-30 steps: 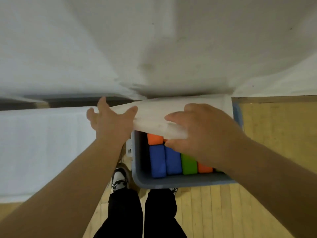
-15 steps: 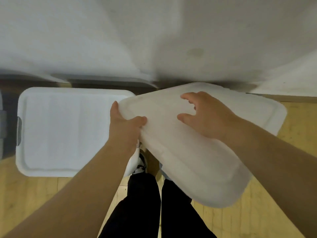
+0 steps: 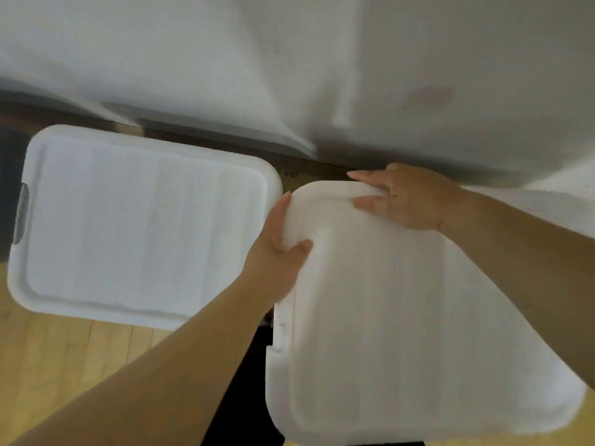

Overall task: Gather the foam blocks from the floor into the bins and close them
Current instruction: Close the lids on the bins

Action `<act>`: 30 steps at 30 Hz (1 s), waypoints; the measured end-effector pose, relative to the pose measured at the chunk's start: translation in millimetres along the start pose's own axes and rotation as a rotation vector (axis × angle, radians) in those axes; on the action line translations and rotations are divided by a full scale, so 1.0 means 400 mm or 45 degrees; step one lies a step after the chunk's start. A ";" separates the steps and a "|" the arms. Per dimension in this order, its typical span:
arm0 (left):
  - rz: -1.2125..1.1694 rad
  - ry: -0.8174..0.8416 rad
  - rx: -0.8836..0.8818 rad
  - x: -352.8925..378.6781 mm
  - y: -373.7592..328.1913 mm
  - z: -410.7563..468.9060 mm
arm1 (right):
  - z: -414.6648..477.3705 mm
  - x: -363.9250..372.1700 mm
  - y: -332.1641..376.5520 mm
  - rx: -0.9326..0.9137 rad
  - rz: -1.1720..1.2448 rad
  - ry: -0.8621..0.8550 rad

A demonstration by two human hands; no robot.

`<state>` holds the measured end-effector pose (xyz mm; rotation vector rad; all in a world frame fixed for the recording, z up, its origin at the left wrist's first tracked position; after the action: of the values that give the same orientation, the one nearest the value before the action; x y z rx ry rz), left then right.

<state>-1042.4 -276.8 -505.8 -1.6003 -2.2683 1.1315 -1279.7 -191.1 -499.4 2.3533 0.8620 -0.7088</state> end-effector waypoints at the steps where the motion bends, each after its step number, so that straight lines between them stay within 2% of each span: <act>1: 0.051 -0.002 -0.015 0.031 0.018 0.021 | 0.012 0.010 -0.017 0.015 -0.036 0.007; 4: 0.094 -0.039 -0.073 0.126 0.051 0.095 | 0.051 0.059 -0.078 0.063 -0.203 -0.099; 6: 0.194 -0.159 -0.040 0.176 0.068 0.140 | 0.063 0.107 -0.102 0.117 -0.276 -0.234; 9: 0.447 -0.336 -0.132 0.231 0.104 0.196 | 0.023 0.249 -0.111 0.190 -0.238 -0.185; 12: 0.451 -0.288 -0.162 0.260 0.130 0.218 | -0.046 0.424 -0.121 0.169 -0.225 0.001; 15: 0.428 -0.176 -0.152 0.262 0.162 0.217 | -0.068 0.473 -0.153 0.175 -0.188 -0.006; 18: 0.227 -0.072 -0.409 0.246 0.214 0.180 | -0.063 0.466 -0.155 0.184 -0.159 0.033; 20: 0.190 0.013 -0.491 0.239 0.236 0.150 | -0.066 0.461 -0.153 0.197 -0.157 0.044; 22: 0.241 0.046 -0.447 0.236 0.248 0.130 | -0.074 0.457 -0.159 0.205 -0.164 0.052; 27: 0.326 -0.066 -0.298 0.235 0.269 0.100 | -0.081 0.439 -0.185 0.183 -0.190 0.052; 30: 0.332 -0.028 -0.286 0.257 0.282 0.081 | -0.073 0.439 -0.187 0.176 -0.192 0.034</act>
<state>-1017.8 -187.5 -631.6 -2.0275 -2.3216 0.9771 -1207.5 -50.5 -610.2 2.4425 1.0412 -0.8238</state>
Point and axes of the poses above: each hand's wrist, its own z-axis towards the middle knuckle, its own x-axis out of the palm, y = z × x, the point moved 5 cm from there along z, towards the middle knuckle, and after that the axes turned 3 degrees about z, right-handed, at the moved point
